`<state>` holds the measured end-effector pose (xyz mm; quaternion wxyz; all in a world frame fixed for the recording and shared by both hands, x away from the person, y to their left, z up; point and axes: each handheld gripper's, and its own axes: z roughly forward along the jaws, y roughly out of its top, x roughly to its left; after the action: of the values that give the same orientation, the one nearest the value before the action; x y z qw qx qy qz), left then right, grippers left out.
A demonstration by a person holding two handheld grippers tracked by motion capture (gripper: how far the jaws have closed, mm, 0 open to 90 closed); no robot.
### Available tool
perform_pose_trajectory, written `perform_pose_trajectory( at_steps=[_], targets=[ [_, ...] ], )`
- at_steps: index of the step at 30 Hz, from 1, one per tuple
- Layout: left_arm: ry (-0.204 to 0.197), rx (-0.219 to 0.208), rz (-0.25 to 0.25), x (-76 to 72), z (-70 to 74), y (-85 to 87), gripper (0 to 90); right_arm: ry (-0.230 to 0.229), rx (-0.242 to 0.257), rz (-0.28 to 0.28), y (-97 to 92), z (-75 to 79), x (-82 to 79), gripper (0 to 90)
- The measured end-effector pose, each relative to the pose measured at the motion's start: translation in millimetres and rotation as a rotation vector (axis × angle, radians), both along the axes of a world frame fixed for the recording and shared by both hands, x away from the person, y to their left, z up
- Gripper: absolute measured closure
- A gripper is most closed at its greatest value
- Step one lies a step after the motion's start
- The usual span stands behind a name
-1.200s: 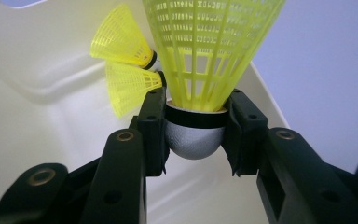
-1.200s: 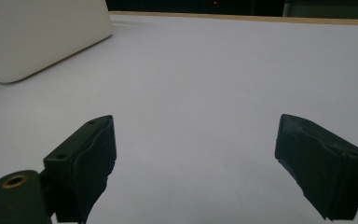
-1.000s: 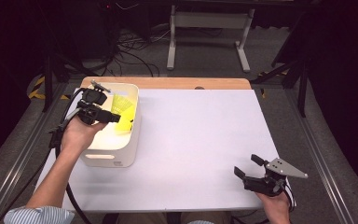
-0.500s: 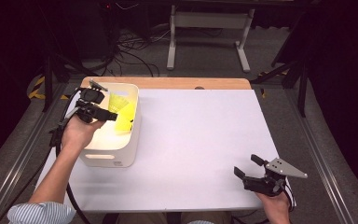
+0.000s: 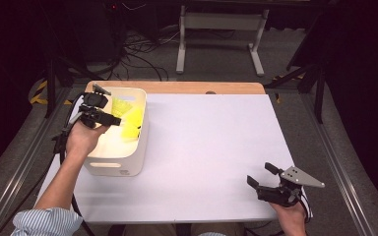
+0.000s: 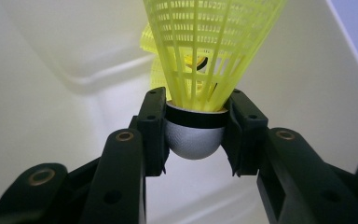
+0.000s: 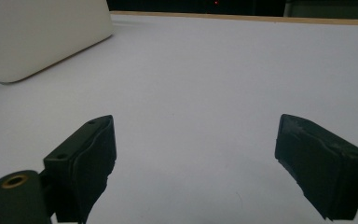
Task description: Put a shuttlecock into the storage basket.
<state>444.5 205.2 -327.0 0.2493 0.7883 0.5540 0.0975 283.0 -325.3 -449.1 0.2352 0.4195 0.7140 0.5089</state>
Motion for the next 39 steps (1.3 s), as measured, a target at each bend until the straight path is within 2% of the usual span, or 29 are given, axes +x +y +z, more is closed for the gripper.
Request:
perform_pose_trajectory(
  at_steps=[12, 26, 29, 39],
  targets=[
    [-0.005, 0.027, 0.007, 7.0, -4.1, -3.2, 63.9, -0.002, 0.005, 0.006, 0.0, 0.2, 0.1, 12.7],
    [0.016, 0.046, 0.003, 13.2, -8.6, -8.3, 63.6, 0.0, 0.003, 0.007, 0.0, 0.0, 0.3, 12.7],
    [0.013, 0.049, 0.007, 14.3, -9.3, -9.1, 63.6, -0.001, 0.003, 0.007, 0.0, 0.1, 0.2, 12.7],
    [0.042, 0.035, 0.004, 17.7, -11.9, -7.9, 62.4, -0.001, 0.003, 0.008, 0.1, 0.1, 0.2, 12.8]
  ],
)
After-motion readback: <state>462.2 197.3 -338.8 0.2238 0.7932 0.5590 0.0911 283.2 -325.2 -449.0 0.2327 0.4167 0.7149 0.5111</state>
